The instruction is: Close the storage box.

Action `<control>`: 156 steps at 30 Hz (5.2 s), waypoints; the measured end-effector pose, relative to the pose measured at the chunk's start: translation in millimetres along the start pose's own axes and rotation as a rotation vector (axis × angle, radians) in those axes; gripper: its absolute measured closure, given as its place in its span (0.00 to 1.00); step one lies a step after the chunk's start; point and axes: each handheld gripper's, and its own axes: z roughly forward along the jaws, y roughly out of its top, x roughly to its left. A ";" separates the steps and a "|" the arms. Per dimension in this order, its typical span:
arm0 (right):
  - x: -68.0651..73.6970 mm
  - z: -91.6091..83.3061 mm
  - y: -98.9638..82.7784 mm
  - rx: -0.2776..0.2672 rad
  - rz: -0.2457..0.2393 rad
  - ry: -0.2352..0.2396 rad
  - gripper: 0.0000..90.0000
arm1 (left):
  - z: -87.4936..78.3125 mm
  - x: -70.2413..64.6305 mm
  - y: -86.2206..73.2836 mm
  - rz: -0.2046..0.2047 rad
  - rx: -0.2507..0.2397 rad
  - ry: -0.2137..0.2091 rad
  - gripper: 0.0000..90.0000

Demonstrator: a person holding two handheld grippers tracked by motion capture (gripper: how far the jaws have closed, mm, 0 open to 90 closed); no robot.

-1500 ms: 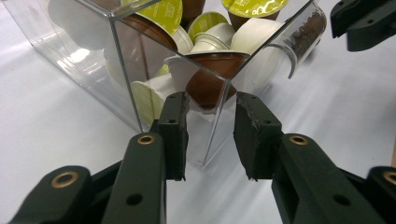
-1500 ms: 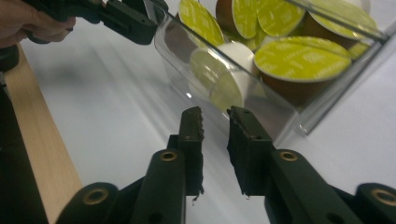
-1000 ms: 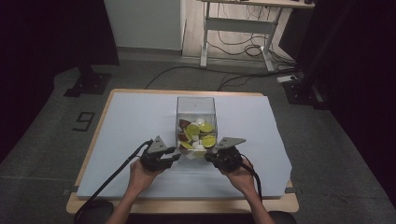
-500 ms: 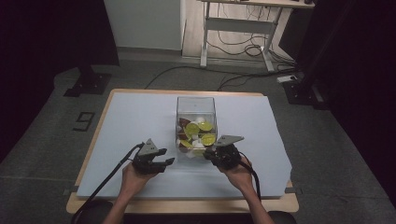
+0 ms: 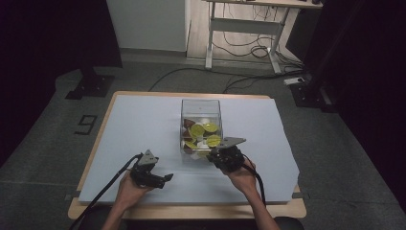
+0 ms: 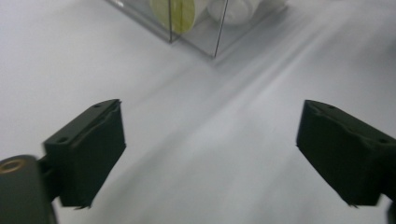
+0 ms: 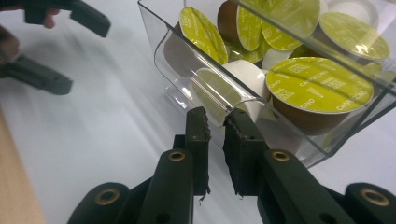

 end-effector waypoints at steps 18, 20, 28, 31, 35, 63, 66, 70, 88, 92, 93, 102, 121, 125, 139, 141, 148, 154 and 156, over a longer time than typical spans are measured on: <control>-10.3 8.5 5.7 -0.009 0.035 -0.022 0.88 | 8.9 5.0 -13.1 0.039 0.105 -0.001 0.00; -10.6 9.2 6.3 -0.010 0.033 -0.026 0.88 | 9.9 5.5 -13.5 0.044 0.116 0.000 0.00; -13.0 12.7 9.1 -0.012 0.037 -0.047 0.88 | 11.6 4.3 -13.9 0.053 0.127 0.009 0.00; -14.4 15.0 10.7 -0.016 0.042 -0.057 0.88 | 11.6 3.8 -13.9 0.062 0.128 0.007 0.00; -16.3 16.8 11.8 -0.019 0.042 -0.063 0.88 | 12.2 2.8 -14.0 0.066 0.129 0.013 0.00; -26.9 31.9 19.0 -0.043 0.074 -0.132 0.90 | 12.6 1.9 -14.0 0.077 0.134 0.017 0.00; -27.8 33.3 18.5 -0.045 0.065 -0.137 0.90 | 12.4 1.8 -14.0 0.079 0.134 0.016 0.00; -27.9 34.7 17.8 -0.051 0.063 -0.142 0.90 | 12.4 2.0 -14.0 0.079 0.134 0.015 0.00; -27.9 35.6 18.7 -0.046 0.080 -0.116 0.75 | 12.4 2.1 -14.2 0.078 0.134 0.014 0.00; -22.5 35.3 20.4 -0.020 0.050 -0.114 0.59 | 12.4 2.2 -14.2 0.077 0.135 0.012 0.00; -21.1 35.0 20.9 -0.010 0.046 -0.115 0.55 | 12.4 2.3 -14.2 0.078 0.135 0.013 0.00; -13.3 23.3 22.3 0.026 0.015 -0.103 0.34 | 12.5 2.4 -14.2 0.077 0.135 0.013 0.00; -20.9 -13.6 9.0 0.029 0.015 -0.110 0.19 | 12.6 2.5 -14.0 0.077 0.137 0.013 0.00; -24.8 -21.2 5.0 0.038 0.020 -0.137 0.16 | 12.7 2.5 -14.0 0.078 0.137 0.012 0.00; -39.9 -50.9 -11.3 0.047 0.030 -0.173 0.15 | 12.8 2.3 -14.0 0.077 0.137 0.013 0.00; -41.4 -54.7 -13.5 0.045 0.032 -0.184 0.15 | 12.8 2.3 -14.0 0.077 0.137 0.013 0.00; -47.8 -66.6 -21.1 0.028 0.055 -0.212 0.14 | 12.8 2.3 -14.1 0.077 0.137 0.013 0.00; -54.1 -72.3 -32.6 0.023 0.072 -0.233 0.13 | 12.8 2.4 -14.1 0.077 0.137 0.013 0.00; -56.7 -72.7 -37.7 0.023 0.080 -0.242 0.13 | 12.8 2.3 -14.1 0.078 0.137 0.013 0.00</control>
